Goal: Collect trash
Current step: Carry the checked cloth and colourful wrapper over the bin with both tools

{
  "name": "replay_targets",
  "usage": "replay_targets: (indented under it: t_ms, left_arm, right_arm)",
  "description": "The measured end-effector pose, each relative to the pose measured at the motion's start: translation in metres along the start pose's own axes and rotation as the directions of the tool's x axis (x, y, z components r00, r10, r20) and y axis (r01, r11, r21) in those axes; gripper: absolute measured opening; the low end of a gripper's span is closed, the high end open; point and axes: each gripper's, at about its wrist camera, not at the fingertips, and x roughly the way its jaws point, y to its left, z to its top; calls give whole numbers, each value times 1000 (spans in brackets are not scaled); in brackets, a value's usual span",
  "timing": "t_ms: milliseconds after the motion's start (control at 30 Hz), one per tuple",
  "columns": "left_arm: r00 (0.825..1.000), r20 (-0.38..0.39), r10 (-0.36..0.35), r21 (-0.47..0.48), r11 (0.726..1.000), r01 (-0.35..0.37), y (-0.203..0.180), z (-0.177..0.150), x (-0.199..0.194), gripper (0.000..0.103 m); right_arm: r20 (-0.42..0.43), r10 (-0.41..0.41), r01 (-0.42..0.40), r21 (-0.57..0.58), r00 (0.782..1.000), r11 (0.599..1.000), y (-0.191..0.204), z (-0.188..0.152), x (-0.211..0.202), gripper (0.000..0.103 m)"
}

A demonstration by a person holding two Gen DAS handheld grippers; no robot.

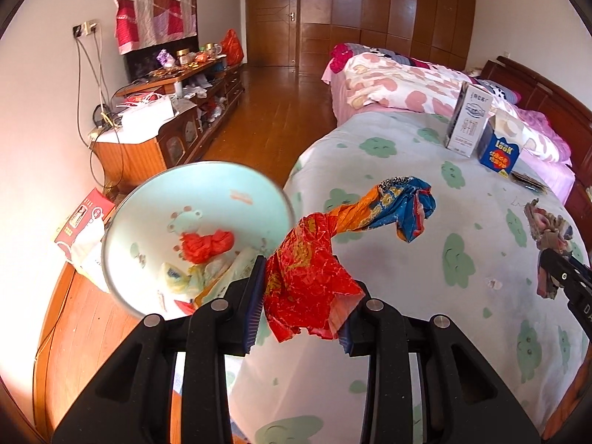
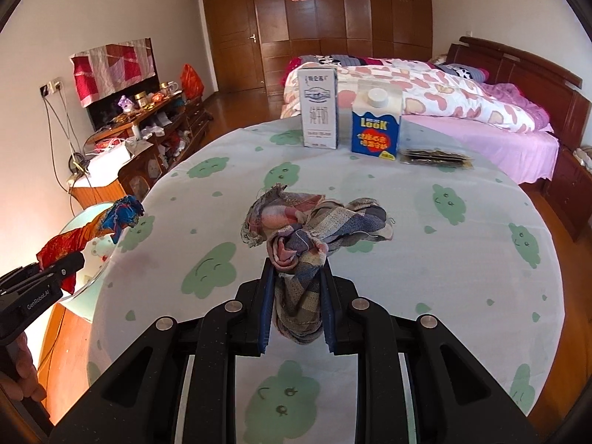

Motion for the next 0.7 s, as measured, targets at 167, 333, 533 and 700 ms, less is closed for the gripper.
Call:
replay_targets:
  t_ms: [167, 333, 533, 700]
  left_arm:
    - [1000, -2, 27, -26, 999, -27, 19, -6, -4, 33]
    - [999, -1, 46, -48, 998, -46, 35, -10, -7, 33]
    - [998, 0, 70, -86, 994, -70, 56, -9, -9, 33]
    - [996, 16, 87, -111, 990, -85, 71, -1, -12, 33]
  right_arm:
    - [-3, 49, -49, -34, 999, 998, 30, -3, -4, 23]
    - [-10, 91, -91, -66, 996, 994, 57, -6, -3, 23]
    - [-16, 129, -130, -96, 991, 987, 84, -8, -3, 23]
    - [-14, 162, -162, -133, 987, 978, 107, -6, -4, 23]
